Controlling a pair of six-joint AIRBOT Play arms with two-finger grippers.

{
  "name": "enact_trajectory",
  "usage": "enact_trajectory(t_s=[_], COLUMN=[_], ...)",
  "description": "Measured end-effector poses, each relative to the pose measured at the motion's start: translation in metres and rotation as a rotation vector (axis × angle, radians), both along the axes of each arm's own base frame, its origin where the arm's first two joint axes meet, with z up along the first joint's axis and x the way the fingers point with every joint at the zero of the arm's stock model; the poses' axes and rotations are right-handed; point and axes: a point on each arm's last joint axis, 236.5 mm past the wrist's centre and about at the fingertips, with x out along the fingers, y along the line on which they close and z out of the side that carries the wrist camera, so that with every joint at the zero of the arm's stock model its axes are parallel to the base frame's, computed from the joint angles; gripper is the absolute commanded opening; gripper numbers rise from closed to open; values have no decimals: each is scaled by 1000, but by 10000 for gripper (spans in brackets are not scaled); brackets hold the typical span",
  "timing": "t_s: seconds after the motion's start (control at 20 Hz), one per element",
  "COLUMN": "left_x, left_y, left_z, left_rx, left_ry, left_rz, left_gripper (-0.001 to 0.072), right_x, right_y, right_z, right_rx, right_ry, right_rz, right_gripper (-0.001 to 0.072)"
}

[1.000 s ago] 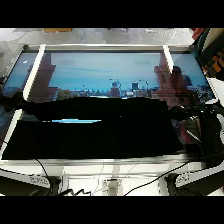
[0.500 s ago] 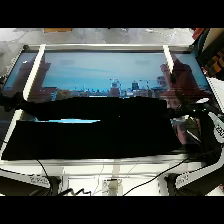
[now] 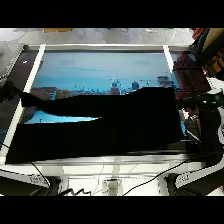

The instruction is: Fold the clothes and pants, and hang the long-sleeved shirts on hangers.

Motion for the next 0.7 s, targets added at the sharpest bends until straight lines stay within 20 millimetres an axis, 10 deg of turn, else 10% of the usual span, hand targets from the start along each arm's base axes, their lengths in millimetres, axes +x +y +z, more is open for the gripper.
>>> enact_trajectory(t_s=[0.15, 0.7], left_x=[5, -23], left_y=[16, 46], left_z=[15, -34], left_rx=[31, 261], left_ry=[-41, 197], left_rz=[40, 21], left_gripper=[7, 8], right_x=[-6, -7], right_y=[-26, -37], right_z=[6, 9], right_rx=[-6, -9], right_ry=[31, 56], right_rz=[-76, -129], right_gripper=[26, 27])
